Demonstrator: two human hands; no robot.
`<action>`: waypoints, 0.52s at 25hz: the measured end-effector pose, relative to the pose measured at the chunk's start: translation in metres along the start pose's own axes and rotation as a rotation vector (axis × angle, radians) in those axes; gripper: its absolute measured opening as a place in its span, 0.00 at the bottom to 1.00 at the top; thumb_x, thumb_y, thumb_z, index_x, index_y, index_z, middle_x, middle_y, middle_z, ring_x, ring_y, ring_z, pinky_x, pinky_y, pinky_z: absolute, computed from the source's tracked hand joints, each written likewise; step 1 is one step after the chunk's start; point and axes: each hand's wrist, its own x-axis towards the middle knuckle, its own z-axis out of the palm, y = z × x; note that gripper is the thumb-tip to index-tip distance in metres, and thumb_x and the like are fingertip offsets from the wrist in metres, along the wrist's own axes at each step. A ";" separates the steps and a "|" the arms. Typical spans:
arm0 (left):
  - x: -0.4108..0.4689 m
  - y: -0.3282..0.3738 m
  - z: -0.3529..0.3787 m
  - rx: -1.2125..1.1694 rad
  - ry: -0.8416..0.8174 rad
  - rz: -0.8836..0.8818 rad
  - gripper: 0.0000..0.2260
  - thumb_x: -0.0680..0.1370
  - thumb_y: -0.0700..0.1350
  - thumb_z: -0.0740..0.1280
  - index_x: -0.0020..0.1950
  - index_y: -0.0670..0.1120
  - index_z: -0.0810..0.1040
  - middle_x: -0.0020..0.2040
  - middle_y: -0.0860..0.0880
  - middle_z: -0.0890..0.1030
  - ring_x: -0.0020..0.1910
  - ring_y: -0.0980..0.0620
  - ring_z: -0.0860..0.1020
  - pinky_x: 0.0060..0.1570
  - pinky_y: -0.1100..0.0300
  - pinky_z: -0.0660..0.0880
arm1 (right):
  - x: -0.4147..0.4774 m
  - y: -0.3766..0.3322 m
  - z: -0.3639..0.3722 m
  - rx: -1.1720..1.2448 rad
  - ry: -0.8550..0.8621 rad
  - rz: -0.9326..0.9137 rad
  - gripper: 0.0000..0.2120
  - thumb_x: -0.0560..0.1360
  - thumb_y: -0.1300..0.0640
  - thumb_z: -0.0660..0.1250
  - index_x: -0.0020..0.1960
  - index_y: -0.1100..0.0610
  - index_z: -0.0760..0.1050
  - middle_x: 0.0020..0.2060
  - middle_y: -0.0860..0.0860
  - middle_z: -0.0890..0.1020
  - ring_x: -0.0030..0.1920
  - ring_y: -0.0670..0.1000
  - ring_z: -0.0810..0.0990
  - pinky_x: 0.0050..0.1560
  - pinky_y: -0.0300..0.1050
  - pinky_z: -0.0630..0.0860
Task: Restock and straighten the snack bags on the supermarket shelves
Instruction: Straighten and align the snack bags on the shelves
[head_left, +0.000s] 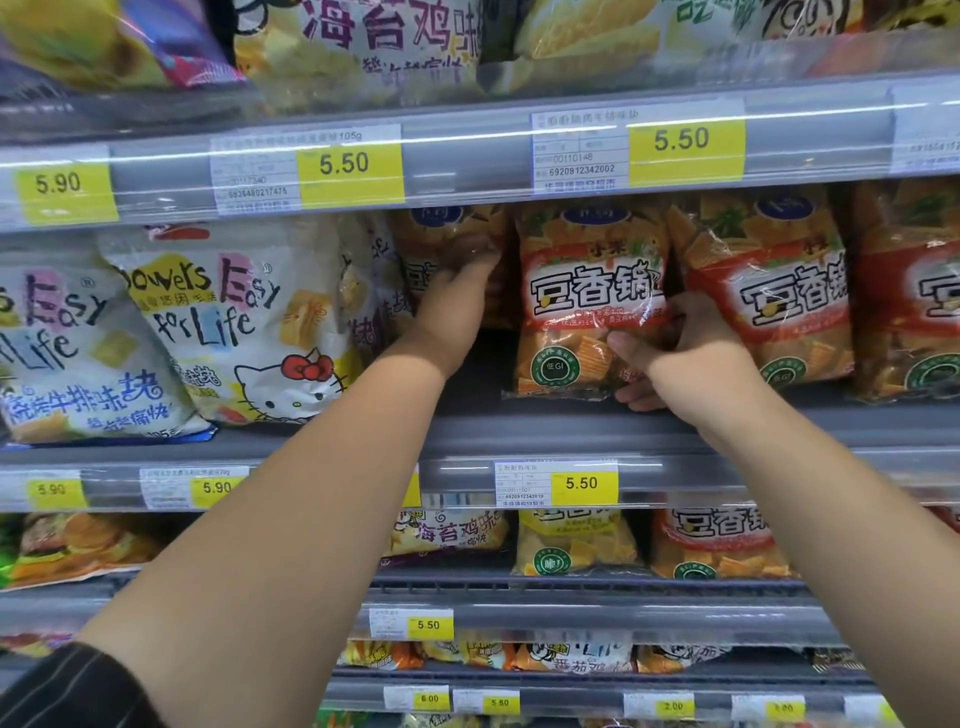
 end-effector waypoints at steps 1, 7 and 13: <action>0.000 0.004 0.000 -0.044 -0.012 -0.039 0.05 0.80 0.48 0.65 0.52 0.50 0.79 0.47 0.46 0.83 0.45 0.49 0.82 0.47 0.56 0.79 | 0.000 0.001 0.000 -0.006 0.002 -0.010 0.21 0.76 0.57 0.70 0.59 0.50 0.60 0.44 0.52 0.76 0.34 0.60 0.83 0.38 0.56 0.83; -0.006 0.025 0.006 -0.059 -0.132 -0.112 0.19 0.82 0.60 0.54 0.56 0.49 0.78 0.46 0.52 0.85 0.37 0.58 0.82 0.35 0.64 0.76 | 0.001 0.006 0.001 -0.029 -0.017 -0.065 0.20 0.76 0.58 0.70 0.59 0.50 0.60 0.45 0.48 0.75 0.35 0.62 0.84 0.37 0.56 0.83; -0.027 0.005 0.006 0.159 -0.258 -0.161 0.37 0.63 0.68 0.75 0.66 0.53 0.71 0.61 0.54 0.81 0.59 0.52 0.79 0.62 0.50 0.74 | 0.007 0.002 0.012 -0.016 -0.057 -0.082 0.21 0.76 0.60 0.69 0.60 0.51 0.60 0.46 0.47 0.75 0.34 0.57 0.82 0.42 0.56 0.83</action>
